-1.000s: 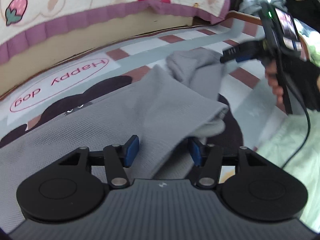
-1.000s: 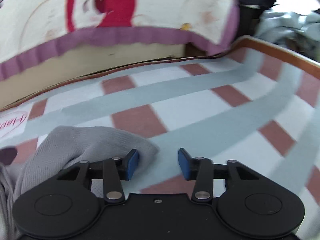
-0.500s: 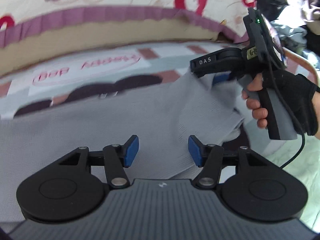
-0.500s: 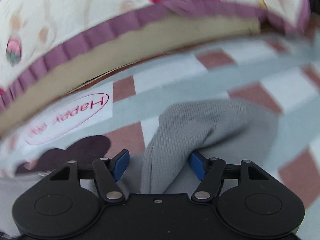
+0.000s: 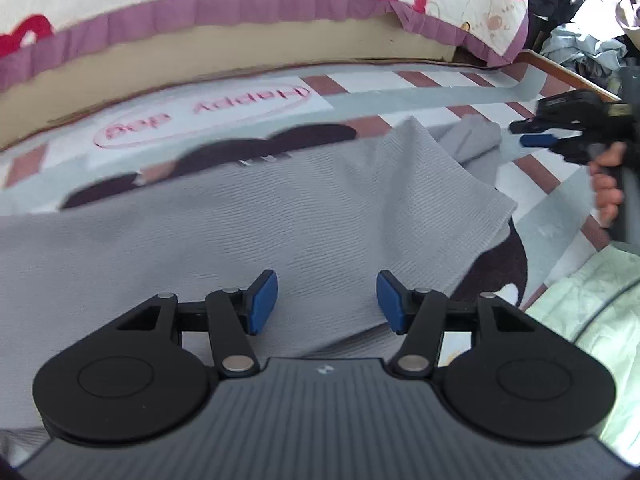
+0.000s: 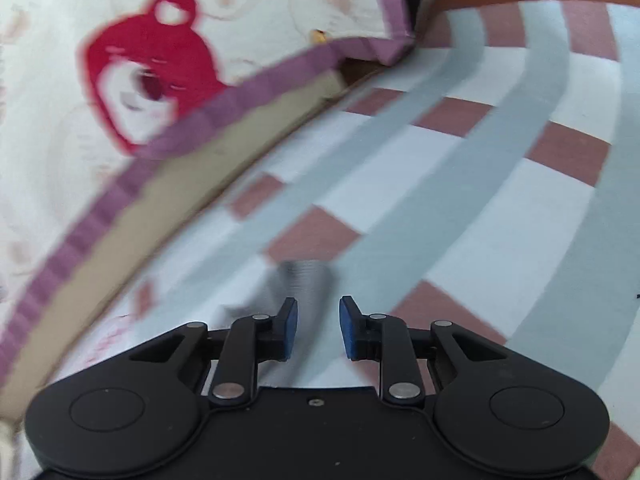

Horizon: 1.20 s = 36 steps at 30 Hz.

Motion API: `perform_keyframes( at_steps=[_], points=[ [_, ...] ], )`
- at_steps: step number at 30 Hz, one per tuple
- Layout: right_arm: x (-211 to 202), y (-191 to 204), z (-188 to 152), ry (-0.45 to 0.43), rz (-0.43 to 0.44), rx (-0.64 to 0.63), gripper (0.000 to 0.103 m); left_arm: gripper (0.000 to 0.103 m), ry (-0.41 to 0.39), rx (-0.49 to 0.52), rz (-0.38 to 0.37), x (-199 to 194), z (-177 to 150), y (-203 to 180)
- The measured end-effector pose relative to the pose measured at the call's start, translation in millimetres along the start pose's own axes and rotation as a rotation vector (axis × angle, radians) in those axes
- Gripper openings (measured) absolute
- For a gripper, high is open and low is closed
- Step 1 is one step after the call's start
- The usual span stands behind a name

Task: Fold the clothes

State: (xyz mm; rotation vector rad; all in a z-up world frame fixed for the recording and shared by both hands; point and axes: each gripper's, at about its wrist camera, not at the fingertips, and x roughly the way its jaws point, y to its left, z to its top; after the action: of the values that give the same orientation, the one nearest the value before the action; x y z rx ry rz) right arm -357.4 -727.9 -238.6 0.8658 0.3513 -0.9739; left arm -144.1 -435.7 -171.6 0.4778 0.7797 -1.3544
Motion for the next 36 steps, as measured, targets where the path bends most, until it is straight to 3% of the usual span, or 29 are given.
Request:
perform_keyframes(
  at_steps=[3,8,12,14,21,24,27,29,32,34,36],
  points=[
    [-24.9,42.5,-14.7,0.032,0.127,-0.16,0.048,0.054,-0.011,-0.034,0.031,-26.6,3.1,31.6],
    [-35.4,132.1,-61.2,0.139,0.309,-0.465,0.05,0.056,-0.028,-0.101,0.181,-78.5,-11.1,104.2],
    [-29.4,209.3,-102.4,0.251,0.412,-0.637,0.05,0.056,0.025,-0.169,0.333,-99.6,-30.2,171.7],
    [-32.9,252.2,-128.8,0.29,0.473,-0.771,0.05,0.056,0.041,-0.233,0.369,-108.7,-42.1,201.1],
    [-47.3,362.3,-241.4,0.352,0.652,-1.272,0.052,0.056,0.04,-0.45,0.283,-139.2,-86.5,250.1],
    [-40.9,387.2,-289.9,0.4,0.647,-1.468,0.052,0.056,0.015,-0.484,0.258,-143.2,-90.3,256.6],
    [-35.4,396.7,-305.1,0.385,0.652,-1.506,0.052,0.056,0.04,-0.469,0.283,-139.4,-93.3,257.5],
    [-31.9,401.5,-311.3,0.367,0.658,-1.513,0.058,0.056,0.052,-0.451,0.299,-138.5,-94.5,257.0],
    [-26.8,408.6,-320.6,0.34,0.667,-1.523,0.053,0.056,0.049,-0.429,0.296,-139.5,-93.9,256.6],
    [-18.2,408.9,-309.4,0.39,0.698,-1.425,0.048,0.056,0.039,-0.443,0.266,-140.5,-94.0,260.2],
    [-2.7,408.5,-292.8,0.5,0.71,-1.284,0.009,0.056,0.025,-0.463,0.222,-140.4,-94.2,262.5]
  ],
)
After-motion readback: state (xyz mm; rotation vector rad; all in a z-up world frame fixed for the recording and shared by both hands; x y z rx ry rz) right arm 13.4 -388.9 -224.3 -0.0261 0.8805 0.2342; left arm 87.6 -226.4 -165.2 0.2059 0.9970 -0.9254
